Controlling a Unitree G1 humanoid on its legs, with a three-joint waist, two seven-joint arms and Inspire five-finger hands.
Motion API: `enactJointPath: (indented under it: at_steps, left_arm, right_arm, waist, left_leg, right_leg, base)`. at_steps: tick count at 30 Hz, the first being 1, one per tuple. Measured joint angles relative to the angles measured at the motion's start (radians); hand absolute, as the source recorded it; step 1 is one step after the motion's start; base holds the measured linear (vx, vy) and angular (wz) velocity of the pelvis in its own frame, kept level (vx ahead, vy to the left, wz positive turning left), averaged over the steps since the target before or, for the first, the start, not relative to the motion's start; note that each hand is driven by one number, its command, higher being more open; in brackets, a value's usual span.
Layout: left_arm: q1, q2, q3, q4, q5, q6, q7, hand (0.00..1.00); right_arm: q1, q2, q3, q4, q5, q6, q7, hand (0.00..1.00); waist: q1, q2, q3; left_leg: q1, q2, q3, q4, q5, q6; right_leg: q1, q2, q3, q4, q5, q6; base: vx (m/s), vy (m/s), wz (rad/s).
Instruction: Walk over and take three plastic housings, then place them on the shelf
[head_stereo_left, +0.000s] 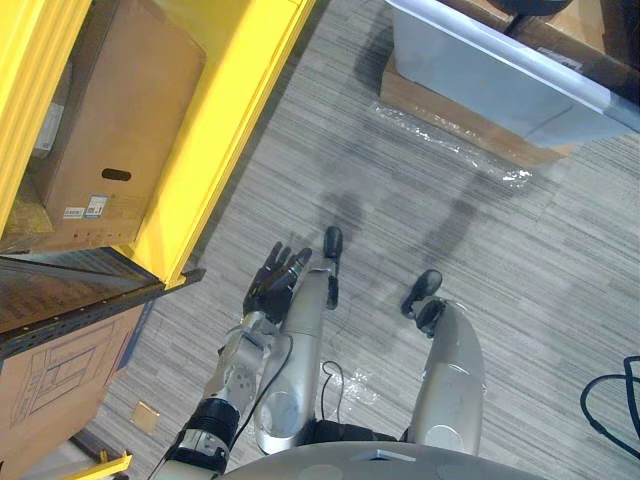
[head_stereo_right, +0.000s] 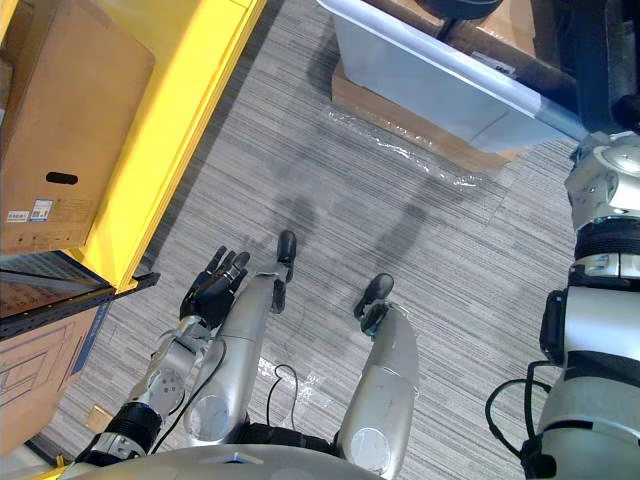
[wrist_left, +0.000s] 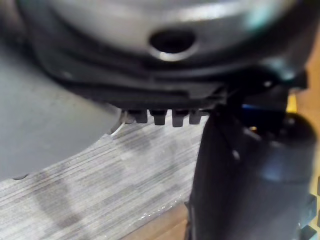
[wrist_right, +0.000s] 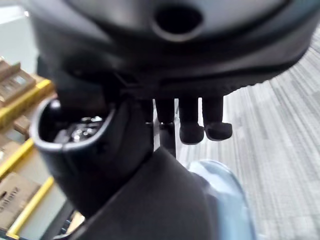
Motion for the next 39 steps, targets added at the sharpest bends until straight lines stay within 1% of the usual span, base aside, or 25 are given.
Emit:
enactJointPath:
  at_steps: [5,7,8,10,11,12,13,15,17,18,20,22,24,25,26,27,28,29,30,31,32,33,34,36,39]
  left_arm:
    - [0.020,-0.002,0.002,0.002,0.001,-0.003,0.007,1.00]
    - [0.032,-0.003,0.002,0.001,0.005,-0.018,0.009,1.00]
    - [0.036,-0.002,0.002,-0.001,0.005,-0.019,0.009,1.00]
    - [0.051,-0.002,0.004,-0.011,0.006,-0.023,0.009,1.00]
    - [0.056,-0.002,0.004,-0.019,0.007,-0.023,0.009,1.00]
    - [0.071,-0.002,0.005,-0.044,0.013,-0.023,0.009,1.00]
    - [0.077,-0.003,0.004,-0.054,0.016,-0.023,0.008,1.00]
    - [0.089,-0.002,-0.005,-0.101,0.042,-0.019,0.003,1.00]
    - [0.089,-0.002,-0.018,-0.136,0.044,-0.016,-0.006,1.00]
    - [0.091,0.002,-0.021,-0.163,0.044,-0.015,-0.009,1.00]
    - [0.092,0.012,-0.021,-0.201,0.043,-0.008,-0.015,1.00]
    - [0.085,0.045,-0.021,-0.294,0.039,0.024,-0.044,1.00]
    - [0.075,0.063,-0.021,-0.347,0.024,0.057,-0.059,1.00]
    - [0.048,0.086,-0.022,-0.384,-0.004,0.087,-0.079,1.00]
    - [0.036,0.092,-0.022,-0.394,-0.008,0.099,-0.083,1.00]
    - [-0.002,0.099,-0.025,-0.398,-0.029,0.123,-0.089,1.00]
    - [-0.040,0.099,-0.028,-0.398,-0.058,0.156,-0.089,1.00]
    - [-0.059,0.100,-0.031,-0.396,-0.079,0.174,-0.089,1.00]
    - [-0.091,0.102,-0.041,-0.392,-0.108,0.209,-0.088,1.00]
    - [-0.107,0.103,-0.052,-0.387,-0.124,0.224,-0.087,1.00]
    - [-0.133,0.102,-0.069,-0.381,-0.148,0.259,-0.087,1.00]
    - [-0.151,0.097,-0.086,-0.371,-0.164,0.285,-0.086,1.00]
    - [-0.157,0.094,-0.096,-0.367,-0.167,0.295,-0.086,1.00]
    - [-0.165,0.078,-0.138,-0.351,-0.211,0.325,-0.080,1.00]
    - [-0.184,0.052,-0.166,-0.344,-0.282,0.352,-0.060,1.00]
  right_arm:
    - [0.028,0.001,-0.080,-0.175,-0.147,-0.074,-0.092,0.00]
    - [0.056,0.004,-0.121,-0.262,-0.222,-0.115,-0.131,0.00]
    - [0.060,0.009,-0.133,-0.281,-0.237,-0.120,-0.140,0.00]
    - [0.099,0.041,-0.180,-0.346,-0.300,-0.137,-0.179,0.00]
    - [0.112,0.045,-0.186,-0.354,-0.313,-0.140,-0.185,0.00]
    - [0.136,0.067,-0.203,-0.373,-0.337,-0.141,-0.192,0.00]
    - [0.143,0.081,-0.209,-0.377,-0.348,-0.144,-0.196,0.00]
    - [0.184,0.114,-0.223,-0.385,-0.387,-0.158,-0.199,0.00]
    - [0.225,0.120,-0.237,-0.406,-0.416,-0.159,-0.198,0.00]
    - [0.238,0.133,-0.239,-0.411,-0.444,-0.162,-0.196,0.00]
    - [0.256,0.153,-0.238,-0.412,-0.471,-0.183,-0.188,0.00]
    - [0.287,0.173,-0.240,-0.424,-0.523,-0.219,-0.167,0.00]
    - [0.319,0.196,-0.251,-0.447,-0.563,-0.249,-0.155,0.00]
    - [0.353,0.234,-0.256,-0.472,-0.605,-0.282,-0.144,0.00]
    - [0.367,0.249,-0.257,-0.482,-0.621,-0.292,-0.139,0.00]
    - [0.397,0.283,-0.260,-0.504,-0.649,-0.311,-0.127,0.00]
    - [0.423,0.321,-0.260,-0.531,-0.690,-0.317,-0.119,0.00]
    - [0.433,0.343,-0.260,-0.544,-0.715,-0.320,-0.114,0.00]
    - [0.456,0.385,-0.257,-0.568,-0.766,-0.330,-0.097,0.00]
    - [0.468,0.403,-0.256,-0.582,-0.782,-0.335,-0.088,0.00]
    - [0.491,0.437,-0.254,-0.608,-0.816,-0.338,-0.067,0.00]
    - [0.504,0.462,-0.243,-0.624,-0.832,-0.343,-0.046,0.00]
    - [0.515,0.471,-0.236,-0.629,-0.842,-0.349,-0.038,0.00]
    - [0.565,0.506,-0.208,-0.668,-0.859,-0.375,0.001,0.00]
    - [0.611,0.538,-0.188,-0.698,-0.904,-0.416,0.020,0.00]
  waist:
    - [-0.017,-0.001,0.000]
    - [-0.026,-0.002,0.001]
    - [-0.027,-0.003,0.001]
    - [-0.029,-0.018,0.003]
    - [-0.030,-0.021,0.003]
    - [-0.032,-0.035,0.002]
    - [-0.035,-0.041,0.002]
    - [-0.049,-0.067,0.003]
    - [-0.054,-0.078,0.003]
    - [-0.056,-0.088,0.003]
    - [-0.065,-0.095,0.003]
    - [-0.082,-0.104,0.002]
    - [-0.088,-0.110,0.000]
    - [-0.099,-0.121,-0.011]
    - [-0.104,-0.127,-0.021]
    - [-0.111,-0.137,-0.038]
    - [-0.118,-0.147,-0.048]
    - [-0.123,-0.152,-0.052]
    - [-0.135,-0.162,-0.066]
    - [-0.136,-0.166,-0.074]
    - [-0.137,-0.171,-0.093]
    - [-0.143,-0.174,-0.115]
    - [-0.148,-0.175,-0.130]
    - [-0.161,-0.175,-0.182]
    - [-0.169,-0.175,-0.219]
  left_leg:
    - [0.055,0.002,0.003,-0.016,-0.002,-0.001]
    - [0.084,0.007,0.006,-0.029,-0.007,-0.008]
    - [0.093,0.011,0.008,-0.030,-0.008,-0.008]
    - [0.137,0.020,0.017,-0.044,-0.011,-0.007]
    - [0.148,0.022,0.017,-0.045,-0.012,-0.005]
    - [0.169,0.028,0.020,-0.047,-0.016,-0.005]
    - [0.180,0.030,0.022,-0.050,-0.018,-0.006]
    - [0.225,0.038,0.023,-0.069,-0.021,-0.008]
    - [0.256,0.042,0.020,-0.082,-0.022,-0.010]
    - [0.286,0.047,0.023,-0.096,-0.022,-0.011]
    - [0.327,0.052,0.021,-0.113,-0.024,-0.014]
    - [0.392,0.053,0.024,-0.156,-0.021,-0.020]
    - [0.439,0.053,0.031,-0.197,-0.008,-0.021]
    - [0.481,0.051,0.039,-0.241,0.003,-0.024]
    - [0.489,0.051,0.042,-0.253,0.006,-0.024]
    - [0.507,0.051,0.050,-0.277,0.012,-0.026]
    - [0.530,0.050,0.059,-0.299,0.017,-0.026]
    - [0.544,0.049,0.063,-0.311,0.020,-0.026]
    - [0.568,0.046,0.068,-0.331,0.023,-0.027]
    - [0.581,0.046,0.075,-0.341,0.023,-0.027]
    - [0.607,0.044,0.090,-0.361,0.024,-0.027]
    - [0.631,0.040,0.101,-0.382,0.024,-0.028]
    - [0.639,0.037,0.105,-0.392,0.024,-0.028]
    - [0.681,0.033,0.122,-0.431,0.026,-0.030]
    - [0.718,0.029,0.136,-0.465,0.029,-0.033]
  right_leg:
    - [0.057,0.004,-0.004,-0.027,0.001,0.002]
    - [0.090,0.012,-0.008,-0.052,0.006,0.009]
    - [0.100,0.017,-0.007,-0.061,0.008,0.013]
    - [0.148,0.030,-0.006,-0.095,0.016,0.020]
    - [0.162,0.034,-0.007,-0.103,0.017,0.022]
    - [0.185,0.040,-0.008,-0.118,0.021,0.022]
    - [0.199,0.043,-0.009,-0.127,0.022,0.022]
    - [0.254,0.059,-0.017,-0.169,0.033,0.023]
    - [0.294,0.069,-0.023,-0.198,0.042,0.023]
    - [0.325,0.079,-0.023,-0.221,0.051,0.023]
    - [0.375,0.094,-0.025,-0.262,0.063,0.024]
    - [0.445,0.110,-0.025,-0.329,0.078,0.028]
    - [0.490,0.120,-0.025,-0.374,0.098,0.030]
    - [0.528,0.127,-0.024,-0.421,0.114,0.032]
    - [0.534,0.129,-0.024,-0.433,0.117,0.033]
    - [0.549,0.135,-0.022,-0.458,0.127,0.031]
    - [0.568,0.142,-0.020,-0.479,0.133,0.032]
    - [0.580,0.142,-0.020,-0.490,0.135,0.033]
    - [0.600,0.142,-0.018,-0.506,0.136,0.035]
    - [0.608,0.142,-0.014,-0.513,0.138,0.036]
    - [0.622,0.143,-0.001,-0.530,0.141,0.040]
    - [0.640,0.142,0.006,-0.548,0.144,0.044]
    - [0.647,0.142,0.007,-0.559,0.147,0.045]
    - [0.679,0.142,0.019,-0.600,0.165,0.050]
    - [0.703,0.140,0.030,-0.623,0.170,0.054]
  base:
    - [0.01,-0.005,0.00]
    - [0.01,-0.009,-0.03]
    - [0.03,-0.017,-0.13]
    - [0.04,-0.018,-0.13]
    - [0.04,-0.019,-0.10]
    - [0.04,-0.013,-0.09]
    - [0.05,-0.016,-0.10]
    - [0.05,-0.015,-0.02]
    - [0.06,-0.008,-0.02]
    - [0.08,-0.011,-0.08]
    - [0.07,-0.010,-0.05]
    - [0.06,0.004,-0.03]
    - [0.10,-0.002,-0.07]
    - [0.11,-0.011,-0.08]
    - [0.12,-0.019,-0.11]
    - [0.13,-0.034,-0.11]
    - [0.13,-0.036,-0.11]
    - [0.11,-0.027,-0.08]
    - [0.09,-0.011,-0.07]
    - [0.12,-0.008,-0.19]
    - [0.14,-0.003,-0.25]
    - [0.14,0.002,-0.23]
    - [0.14,0.009,-0.15]
    - [0.16,0.022,-0.20]
    - [0.10,0.012,-0.15]
